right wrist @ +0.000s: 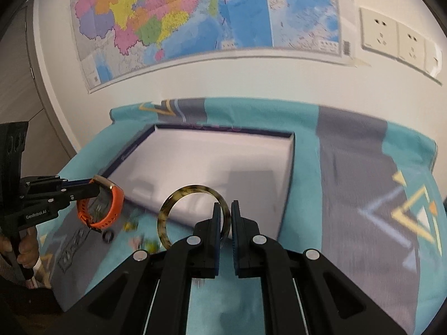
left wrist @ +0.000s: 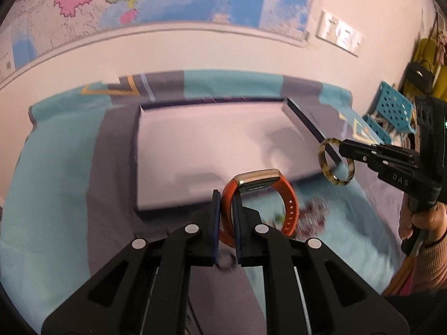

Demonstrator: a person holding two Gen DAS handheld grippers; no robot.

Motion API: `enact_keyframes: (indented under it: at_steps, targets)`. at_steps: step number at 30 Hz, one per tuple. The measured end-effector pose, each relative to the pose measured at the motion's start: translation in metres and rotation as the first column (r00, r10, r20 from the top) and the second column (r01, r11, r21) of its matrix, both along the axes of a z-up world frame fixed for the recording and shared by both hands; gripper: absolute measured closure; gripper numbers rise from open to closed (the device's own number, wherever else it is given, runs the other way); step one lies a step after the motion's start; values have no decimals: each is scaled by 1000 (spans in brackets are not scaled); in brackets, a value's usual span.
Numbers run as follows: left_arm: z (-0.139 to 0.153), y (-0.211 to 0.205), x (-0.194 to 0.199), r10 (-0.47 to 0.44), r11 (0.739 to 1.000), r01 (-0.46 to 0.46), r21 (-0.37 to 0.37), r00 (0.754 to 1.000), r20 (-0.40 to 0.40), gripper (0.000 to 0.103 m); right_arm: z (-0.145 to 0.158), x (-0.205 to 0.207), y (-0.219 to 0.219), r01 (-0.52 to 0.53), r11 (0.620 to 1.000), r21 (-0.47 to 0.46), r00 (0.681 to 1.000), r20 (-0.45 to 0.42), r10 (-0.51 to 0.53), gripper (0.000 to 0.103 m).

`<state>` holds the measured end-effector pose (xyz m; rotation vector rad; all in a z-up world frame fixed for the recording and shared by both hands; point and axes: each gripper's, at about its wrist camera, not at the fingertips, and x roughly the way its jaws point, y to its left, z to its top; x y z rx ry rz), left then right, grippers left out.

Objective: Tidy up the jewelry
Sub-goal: 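Lift and carry the smartwatch and bangle with both grippers into the box, then open both grippers to release the smartwatch and bangle inside the box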

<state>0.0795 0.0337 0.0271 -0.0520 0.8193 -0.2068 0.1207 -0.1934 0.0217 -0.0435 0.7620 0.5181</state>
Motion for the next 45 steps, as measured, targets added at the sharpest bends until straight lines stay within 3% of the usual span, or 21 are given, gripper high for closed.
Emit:
enact_keyframes:
  at_steps: [8, 22, 45]
  targets:
    - [3, 12, 65, 34, 999, -34, -14, 999, -1, 94, 5, 57, 30, 4, 1000, -21, 1000, -1, -4, 97]
    - [-18, 16, 146, 73, 997, -74, -18, 995, -65, 94, -23, 130, 56, 50, 997, -59, 993, -102, -55, 97]
    - [-49, 18, 196, 122, 992, -116, 41, 977, -176, 94, -48, 170, 69, 127, 986, -106, 965, -215, -147, 97]
